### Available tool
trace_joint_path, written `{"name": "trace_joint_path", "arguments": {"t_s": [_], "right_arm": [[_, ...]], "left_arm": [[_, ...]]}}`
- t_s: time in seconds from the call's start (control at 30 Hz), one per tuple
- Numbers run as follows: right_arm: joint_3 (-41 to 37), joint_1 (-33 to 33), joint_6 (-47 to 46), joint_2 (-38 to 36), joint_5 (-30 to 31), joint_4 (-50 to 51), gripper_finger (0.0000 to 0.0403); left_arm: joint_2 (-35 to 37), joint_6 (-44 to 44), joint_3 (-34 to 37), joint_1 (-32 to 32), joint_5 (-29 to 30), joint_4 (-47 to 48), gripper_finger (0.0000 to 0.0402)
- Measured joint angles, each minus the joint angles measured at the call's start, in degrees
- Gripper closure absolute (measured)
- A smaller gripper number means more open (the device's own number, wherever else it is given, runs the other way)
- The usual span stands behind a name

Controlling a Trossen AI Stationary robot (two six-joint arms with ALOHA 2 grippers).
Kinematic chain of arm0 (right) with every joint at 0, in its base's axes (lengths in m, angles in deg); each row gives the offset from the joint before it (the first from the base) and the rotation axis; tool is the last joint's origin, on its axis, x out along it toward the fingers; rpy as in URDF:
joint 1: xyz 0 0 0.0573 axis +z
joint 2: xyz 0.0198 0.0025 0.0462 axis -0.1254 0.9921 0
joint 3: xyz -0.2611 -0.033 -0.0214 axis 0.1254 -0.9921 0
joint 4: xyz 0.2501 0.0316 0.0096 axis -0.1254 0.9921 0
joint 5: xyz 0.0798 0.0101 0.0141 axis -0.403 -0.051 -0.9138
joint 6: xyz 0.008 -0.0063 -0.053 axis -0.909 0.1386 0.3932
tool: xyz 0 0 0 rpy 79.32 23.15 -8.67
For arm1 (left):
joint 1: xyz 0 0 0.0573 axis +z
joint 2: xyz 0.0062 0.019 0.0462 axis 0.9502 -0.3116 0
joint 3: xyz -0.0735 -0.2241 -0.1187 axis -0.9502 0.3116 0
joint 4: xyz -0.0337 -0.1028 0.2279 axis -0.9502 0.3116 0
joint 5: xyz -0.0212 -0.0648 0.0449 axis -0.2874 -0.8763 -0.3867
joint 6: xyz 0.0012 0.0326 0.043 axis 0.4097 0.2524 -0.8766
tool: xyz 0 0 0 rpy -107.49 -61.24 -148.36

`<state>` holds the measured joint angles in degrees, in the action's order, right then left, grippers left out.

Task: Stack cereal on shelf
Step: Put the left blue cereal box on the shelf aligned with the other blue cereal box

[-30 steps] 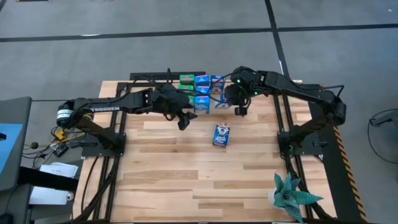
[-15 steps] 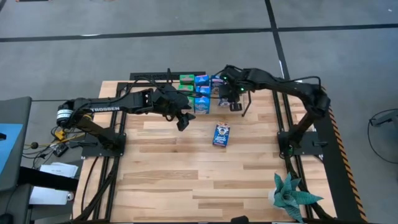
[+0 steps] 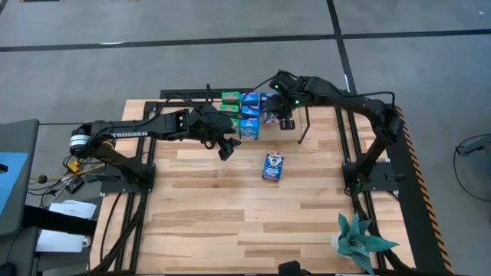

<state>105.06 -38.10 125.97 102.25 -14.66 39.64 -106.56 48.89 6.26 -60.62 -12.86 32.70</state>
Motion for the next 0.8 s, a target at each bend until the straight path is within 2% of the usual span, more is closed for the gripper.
{"name": "trace_joint_path", "arguments": {"t_s": [0.3, 0.8], "right_arm": [[-0.1, -0.4, 0.3, 3.1, 0.3, -0.5, 0.0272], [-0.1, -0.8, 0.3, 3.0, -1.1, -1.6, 0.0264]], "left_arm": [[0.0, 0.0, 0.0, 0.0, 0.2, 0.0, 0.0154], [0.0, -0.3, 0.0, 0.0, 0.2, 0.0, 0.0154]]}}
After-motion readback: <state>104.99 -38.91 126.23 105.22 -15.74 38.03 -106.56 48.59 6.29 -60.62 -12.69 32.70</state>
